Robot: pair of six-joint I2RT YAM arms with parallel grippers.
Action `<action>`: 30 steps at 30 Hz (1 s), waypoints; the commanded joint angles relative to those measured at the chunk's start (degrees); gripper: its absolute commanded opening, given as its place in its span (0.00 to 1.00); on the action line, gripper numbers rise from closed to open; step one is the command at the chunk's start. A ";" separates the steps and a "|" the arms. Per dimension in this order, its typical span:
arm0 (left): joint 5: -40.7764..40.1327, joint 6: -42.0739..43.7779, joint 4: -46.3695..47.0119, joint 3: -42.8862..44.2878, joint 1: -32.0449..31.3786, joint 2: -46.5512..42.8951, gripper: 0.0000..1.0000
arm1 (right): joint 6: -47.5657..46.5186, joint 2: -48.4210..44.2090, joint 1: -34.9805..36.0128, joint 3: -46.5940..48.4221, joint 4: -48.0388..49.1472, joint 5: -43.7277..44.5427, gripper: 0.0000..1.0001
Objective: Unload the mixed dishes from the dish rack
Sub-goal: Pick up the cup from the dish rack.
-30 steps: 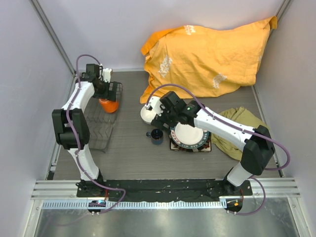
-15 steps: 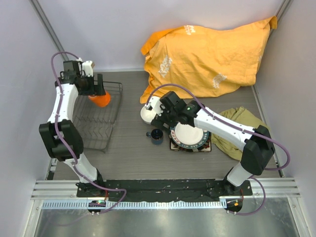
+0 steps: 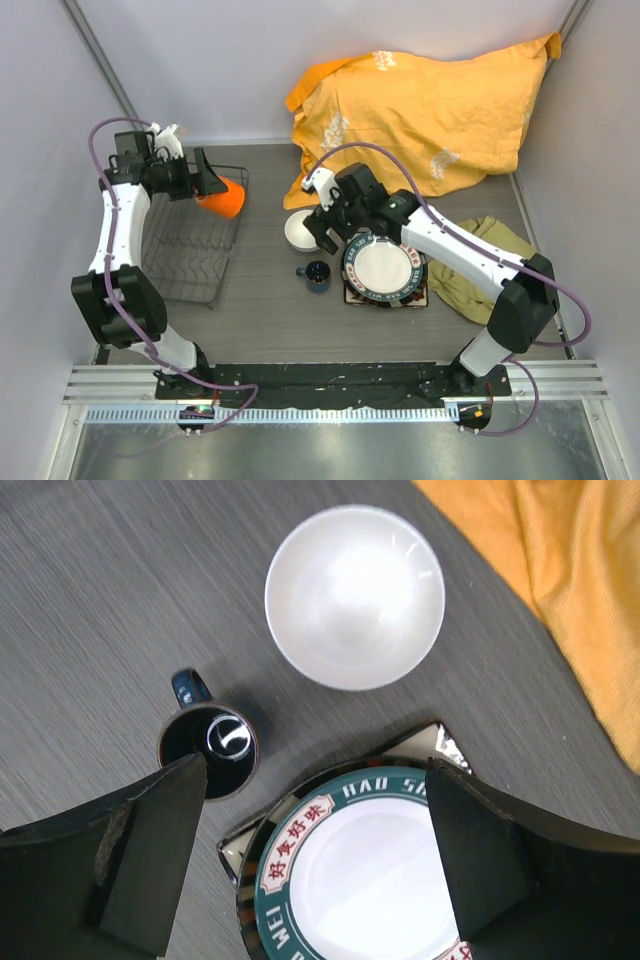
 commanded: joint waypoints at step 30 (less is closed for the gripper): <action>31.32 -73.13 75.45 -23.69 -2.08 -11.24 0.00 | 39.97 3.92 -16.59 -2.84 54.04 -39.89 0.89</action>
